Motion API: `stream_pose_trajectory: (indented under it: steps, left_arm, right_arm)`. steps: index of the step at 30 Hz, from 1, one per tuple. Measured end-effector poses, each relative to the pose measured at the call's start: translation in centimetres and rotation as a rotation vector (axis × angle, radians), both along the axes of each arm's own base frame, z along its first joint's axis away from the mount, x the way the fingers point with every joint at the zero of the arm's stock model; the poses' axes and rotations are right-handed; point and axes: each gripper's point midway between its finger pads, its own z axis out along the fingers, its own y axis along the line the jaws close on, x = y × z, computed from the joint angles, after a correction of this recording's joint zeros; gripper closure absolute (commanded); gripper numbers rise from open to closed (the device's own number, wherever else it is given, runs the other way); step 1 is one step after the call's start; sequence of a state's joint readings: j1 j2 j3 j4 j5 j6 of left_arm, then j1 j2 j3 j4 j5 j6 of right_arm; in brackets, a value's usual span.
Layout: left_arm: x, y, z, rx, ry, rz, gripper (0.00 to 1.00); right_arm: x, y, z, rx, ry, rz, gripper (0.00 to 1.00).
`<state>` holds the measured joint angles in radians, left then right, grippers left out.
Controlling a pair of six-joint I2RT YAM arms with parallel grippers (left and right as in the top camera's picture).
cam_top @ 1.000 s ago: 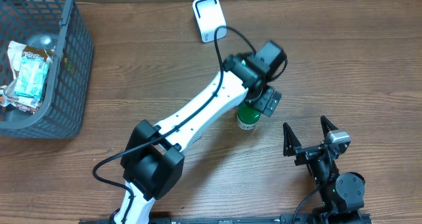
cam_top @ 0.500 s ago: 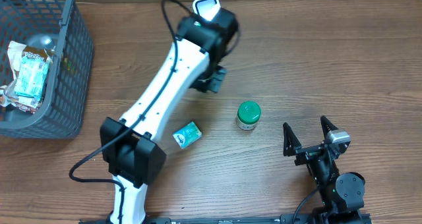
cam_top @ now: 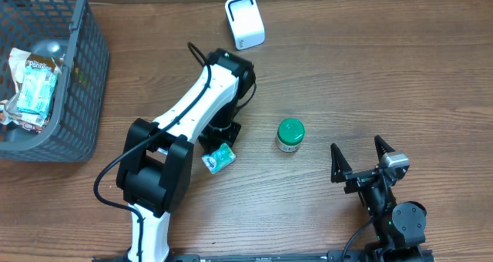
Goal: Scan the item barcode
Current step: 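Grasp the green tissue pack on the table with the left gripper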
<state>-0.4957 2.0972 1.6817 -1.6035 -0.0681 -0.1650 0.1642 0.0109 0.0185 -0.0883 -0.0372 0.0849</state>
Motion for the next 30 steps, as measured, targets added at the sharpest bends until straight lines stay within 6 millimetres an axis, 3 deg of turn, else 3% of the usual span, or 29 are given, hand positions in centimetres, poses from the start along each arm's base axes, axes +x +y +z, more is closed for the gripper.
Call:
stream_pose_trajectory:
  steps: [8, 12, 16, 23, 30]
  left_arm:
    - [-0.5, 0.3, -4.8, -0.003, -0.035, 0.032, 0.95]
    - [-1.0, 0.2, -5.9, -0.008, -0.035, 0.056, 0.87]
    - [-1.3, -0.7, -6.3, -0.055, -0.024, 0.093, 0.87]
    - [-1.5, -4.2, -6.5, -0.231, 0.015, 0.166, 0.86]
    - [-1.8, -7.3, -6.0, -0.392, 0.06, 0.224, 0.76]
  right_arm:
    - [0.0, 0.0, 0.0, 0.0, 0.0, 0.0, 0.0]
    - [0.0, 0.0, 0.0, 0.0, 0.0, 0.0, 0.0]
    - [0.0, 0.0, 0.0, 0.0, 0.0, 0.0, 0.0]
    - [0.0, 0.0, 0.0, 0.0, 0.0, 0.0, 0.0]
    - [0.0, 0.0, 0.0, 0.0, 0.0, 0.0, 0.0]
